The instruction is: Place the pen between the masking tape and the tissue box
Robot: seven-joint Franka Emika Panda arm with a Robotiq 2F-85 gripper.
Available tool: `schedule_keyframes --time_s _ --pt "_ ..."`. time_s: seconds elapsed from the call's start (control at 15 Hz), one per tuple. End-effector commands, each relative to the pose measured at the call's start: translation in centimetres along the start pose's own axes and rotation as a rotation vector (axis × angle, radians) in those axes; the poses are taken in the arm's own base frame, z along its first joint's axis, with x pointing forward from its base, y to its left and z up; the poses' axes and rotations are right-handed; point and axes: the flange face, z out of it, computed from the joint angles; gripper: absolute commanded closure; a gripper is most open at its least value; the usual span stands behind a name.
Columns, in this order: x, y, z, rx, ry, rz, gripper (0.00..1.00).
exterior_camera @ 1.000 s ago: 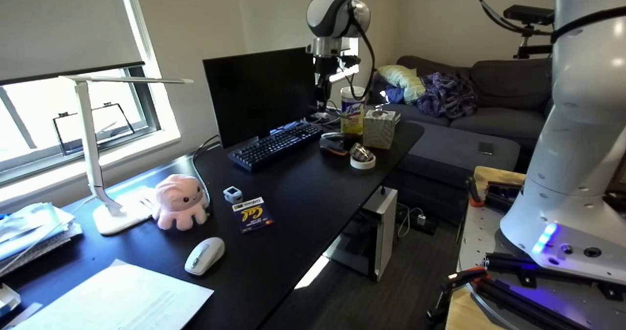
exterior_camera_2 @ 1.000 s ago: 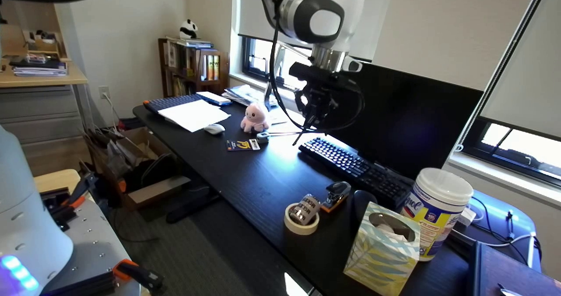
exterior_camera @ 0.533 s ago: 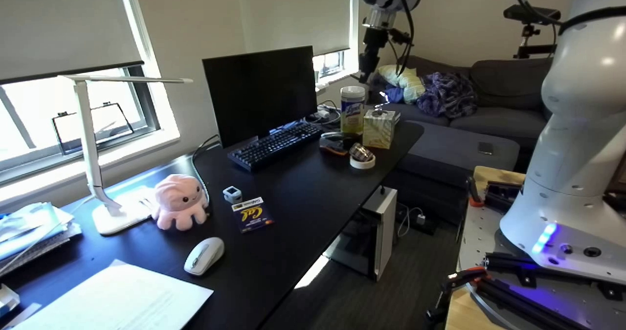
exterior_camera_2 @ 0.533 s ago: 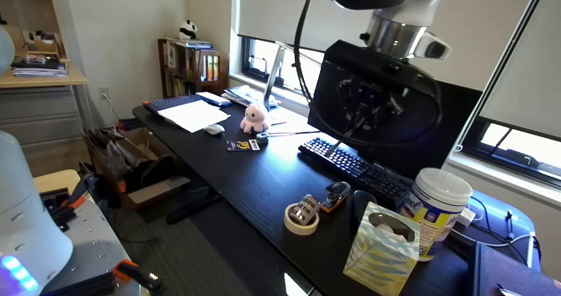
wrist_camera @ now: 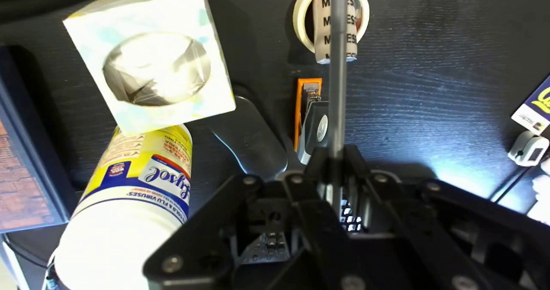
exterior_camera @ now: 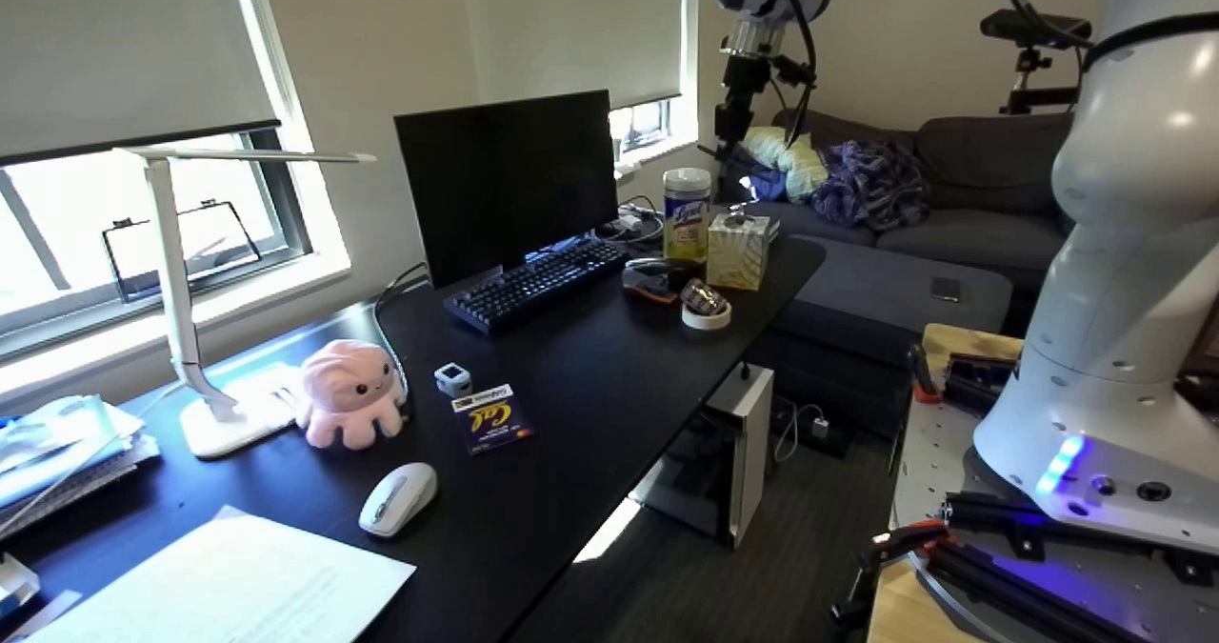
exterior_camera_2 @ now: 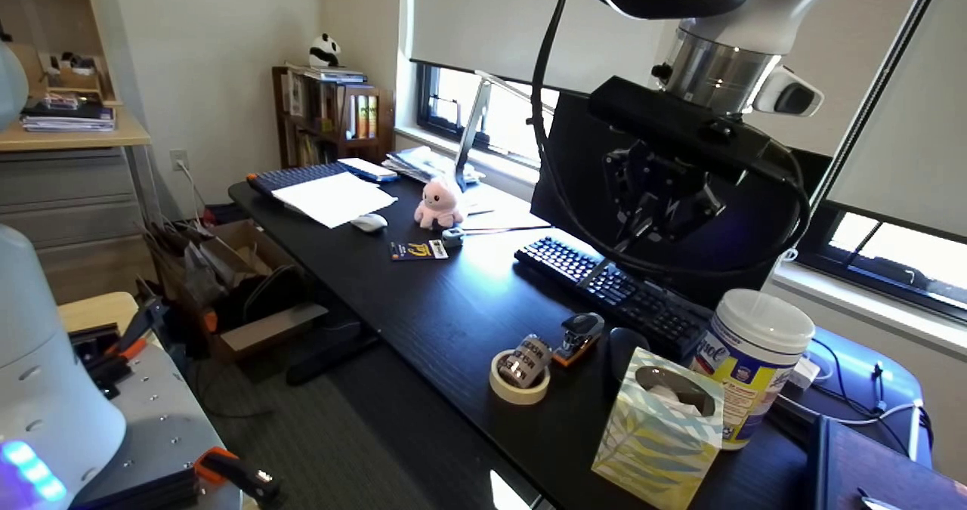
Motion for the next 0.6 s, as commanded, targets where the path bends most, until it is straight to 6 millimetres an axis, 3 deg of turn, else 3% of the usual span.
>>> schedule_keyframes --time_s 0.0,0.53 --pt "0.7 1.3 3.4 -0.052 0.008 0.095 0.96" --pt "-0.9 1.0 13.3 -0.12 -0.08 0.119 0.96"
